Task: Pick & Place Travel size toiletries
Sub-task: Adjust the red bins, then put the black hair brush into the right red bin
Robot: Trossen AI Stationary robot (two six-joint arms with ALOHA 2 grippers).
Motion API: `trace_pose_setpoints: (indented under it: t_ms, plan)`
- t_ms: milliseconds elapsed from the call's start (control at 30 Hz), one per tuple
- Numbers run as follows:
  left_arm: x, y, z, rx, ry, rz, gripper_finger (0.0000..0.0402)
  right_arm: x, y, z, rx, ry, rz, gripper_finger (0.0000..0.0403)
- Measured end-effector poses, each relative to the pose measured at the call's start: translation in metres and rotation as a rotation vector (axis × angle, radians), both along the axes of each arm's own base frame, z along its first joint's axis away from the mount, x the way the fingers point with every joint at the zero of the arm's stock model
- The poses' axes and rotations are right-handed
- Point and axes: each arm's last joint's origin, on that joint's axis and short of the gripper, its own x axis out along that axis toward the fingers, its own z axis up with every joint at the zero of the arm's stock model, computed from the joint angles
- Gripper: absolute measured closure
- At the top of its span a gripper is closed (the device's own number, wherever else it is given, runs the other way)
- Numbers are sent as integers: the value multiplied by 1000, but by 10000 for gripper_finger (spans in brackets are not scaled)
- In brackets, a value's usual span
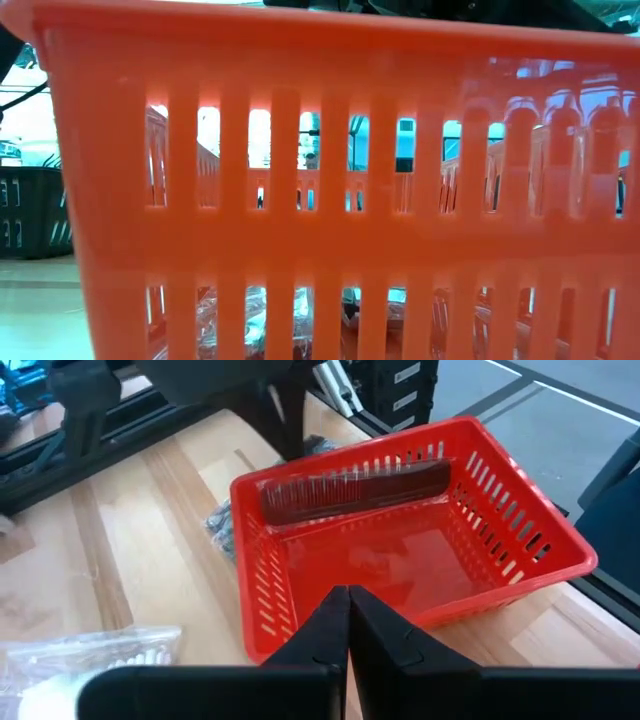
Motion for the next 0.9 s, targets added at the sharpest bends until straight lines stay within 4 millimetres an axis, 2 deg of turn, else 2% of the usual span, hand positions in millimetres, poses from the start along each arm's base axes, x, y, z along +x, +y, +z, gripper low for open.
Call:
trace_pose_setpoints:
  t_ms: [233, 600, 667, 900]
  plan:
    - [-5, 3, 20, 20, -15, 37, 401, 10, -7, -1, -43, -41, 65, 403]
    - [-8, -1, 18, 38, -13, 37, 401, 32, -29, -1, -143, -76, 136, 403]
    - [-6, -2, 22, 56, -69, 18, 401, 26, -27, -1, -156, -58, 110, 403]
    - [4, -4, 54, 107, -197, -24, 401, -15, -7, -1, -190, -40, -10, 403]
